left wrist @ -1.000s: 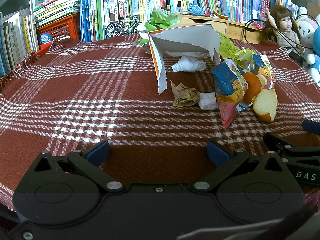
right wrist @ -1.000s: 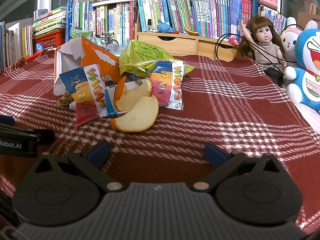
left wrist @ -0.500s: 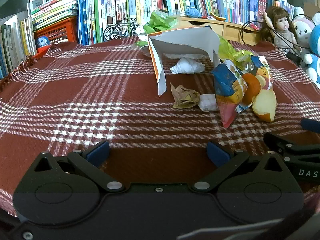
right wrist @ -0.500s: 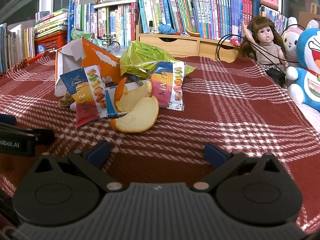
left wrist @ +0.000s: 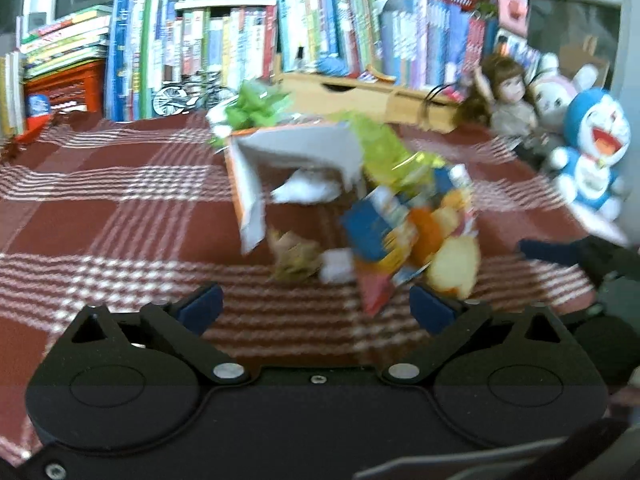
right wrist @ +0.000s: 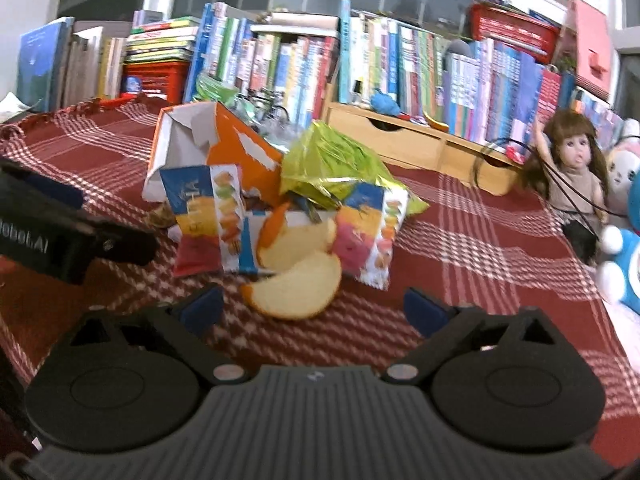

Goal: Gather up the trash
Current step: 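Grasp the blue snack wrapper with the left tool while the right tool grasps the bread slice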

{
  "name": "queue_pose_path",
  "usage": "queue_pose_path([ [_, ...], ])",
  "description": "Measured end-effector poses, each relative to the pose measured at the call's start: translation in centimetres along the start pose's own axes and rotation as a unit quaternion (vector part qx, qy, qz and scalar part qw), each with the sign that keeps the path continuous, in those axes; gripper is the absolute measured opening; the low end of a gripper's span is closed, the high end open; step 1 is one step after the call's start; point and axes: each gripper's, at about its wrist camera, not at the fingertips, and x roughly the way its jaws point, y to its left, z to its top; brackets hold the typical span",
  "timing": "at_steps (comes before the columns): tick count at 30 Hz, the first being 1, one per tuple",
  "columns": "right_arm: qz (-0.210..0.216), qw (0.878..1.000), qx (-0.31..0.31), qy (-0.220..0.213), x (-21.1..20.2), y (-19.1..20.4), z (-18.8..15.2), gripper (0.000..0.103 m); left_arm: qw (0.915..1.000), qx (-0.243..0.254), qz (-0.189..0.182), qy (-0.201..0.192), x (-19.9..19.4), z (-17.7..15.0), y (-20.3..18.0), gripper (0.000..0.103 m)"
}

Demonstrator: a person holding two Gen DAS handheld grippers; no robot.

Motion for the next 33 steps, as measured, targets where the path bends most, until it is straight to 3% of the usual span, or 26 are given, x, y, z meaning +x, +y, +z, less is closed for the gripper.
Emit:
queue_pose_path([
  [4, 0.027, 0.999, 0.016, 0.007, 1.1, -0.9, 0.6, 0.091, 0.9989, -0.031, -0.036, -0.004, 1.0, 1.5, -0.4, 0.089],
  [7, 0.044, 0.998, 0.029, 0.018, 1.8, -1.4, 0.7, 0.086, 0.9976, -0.05, -0.048, 0.002, 2.2, 2.5, -0.5, 0.072],
  [10, 0.066, 0.997, 0.039, 0.028, 2.4, -1.6, 0.9, 0.079, 0.9951, -0.073, -0.062, 0.026, 3.7, 2.8, -0.5, 0.046],
  [12, 0.069, 0.996, 0.037, 0.032, 2.4, -1.5, 0.9, 0.069, 0.9939, -0.082, -0.063, 0.038, 4.3, 2.8, -0.6, 0.027],
  [13, 0.069, 0.996, 0.037, 0.031, 2.3, -1.4, 0.9, 0.066, 0.9946, -0.081, -0.055, 0.036, 4.3, 2.7, -0.7, 0.024],
  [14, 0.069, 0.996, 0.038, 0.029, 2.2, -1.4, 0.9, 0.06, 0.9957, -0.074, -0.048, 0.03, 4.1, 2.6, -0.8, 0.022],
  [19, 0.068, 0.996, 0.054, 0.019, 0.8, -1.7, 1.0, 0.05, 0.997, -0.059, -0.05, 0.011, 2.0, 2.2, -1.1, 0.019],
  [33, 0.088, 0.993, 0.079, -0.007, -4.4, -0.9, 0.6, 0.042, 0.9969, -0.06, -0.044, -0.025, -5.4, -0.2, -0.5, 0.019],
])
